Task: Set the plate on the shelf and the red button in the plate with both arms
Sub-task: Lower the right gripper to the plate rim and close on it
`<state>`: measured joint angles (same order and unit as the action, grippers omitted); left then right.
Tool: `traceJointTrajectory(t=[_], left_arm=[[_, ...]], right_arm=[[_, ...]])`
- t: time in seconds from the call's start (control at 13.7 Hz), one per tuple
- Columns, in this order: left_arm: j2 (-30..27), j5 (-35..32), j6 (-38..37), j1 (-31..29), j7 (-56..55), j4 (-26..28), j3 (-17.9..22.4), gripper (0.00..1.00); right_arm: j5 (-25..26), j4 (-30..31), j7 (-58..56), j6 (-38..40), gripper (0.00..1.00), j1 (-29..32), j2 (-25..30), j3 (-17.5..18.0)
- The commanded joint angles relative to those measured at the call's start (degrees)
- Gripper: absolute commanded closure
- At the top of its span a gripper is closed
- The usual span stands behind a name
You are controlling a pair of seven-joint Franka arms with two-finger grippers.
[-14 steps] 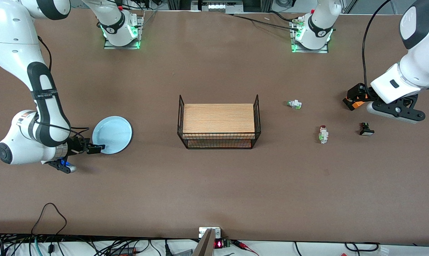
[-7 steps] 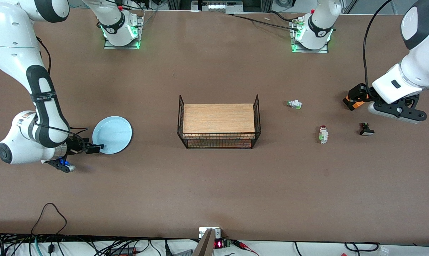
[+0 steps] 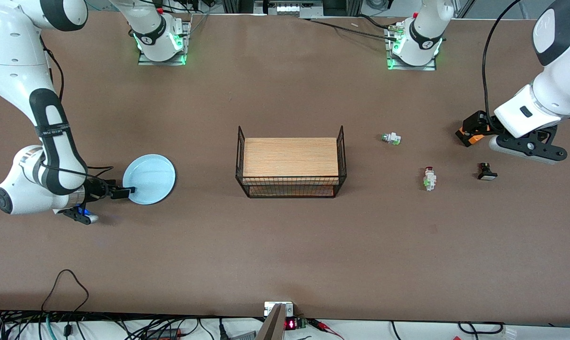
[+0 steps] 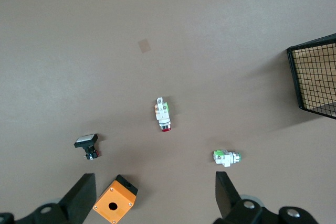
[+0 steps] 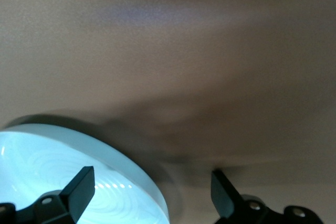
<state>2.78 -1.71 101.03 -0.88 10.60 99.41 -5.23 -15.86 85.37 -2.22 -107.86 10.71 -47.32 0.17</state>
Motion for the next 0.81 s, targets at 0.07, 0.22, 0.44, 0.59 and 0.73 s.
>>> traceJointTrajectory(t=[0.07, 0.22, 0.44, 0.59, 0.73], left_arm=[[0.1, -1.0, -0.8, -0.1, 1.4, -1.1, 0.0, 0.00], [0.1, -1.0, -0.8, -0.1, 1.4, -1.1, 0.0, 0.00], [0.1, -1.0, -0.8, -0.1, 1.4, -1.1, 0.0, 0.00], [0.1, -1.0, -0.8, -0.1, 1.4, -1.1, 0.0, 0.00], [0.1, -1.0, -0.8, -0.1, 1.4, -1.1, 0.0, 0.00]], right_arm=[[-5.5, 0.2, -1.6, 3.5, 0.00, 1.6, 0.1, 0.5], [-8.6, 0.2, -3.0, 3.8, 0.00, 4.1, -0.7, 0.6], [-10.9, 0.2, -6.2, 3.8, 0.00, 4.2, -0.8, 0.6], [-10.0, -0.2, -5.0, 3.8, 0.00, 2.6, -0.1, 0.4], [-6.6, -0.5, -4.6, 3.5, 0.00, 1.3, 0.9, 0.4]])
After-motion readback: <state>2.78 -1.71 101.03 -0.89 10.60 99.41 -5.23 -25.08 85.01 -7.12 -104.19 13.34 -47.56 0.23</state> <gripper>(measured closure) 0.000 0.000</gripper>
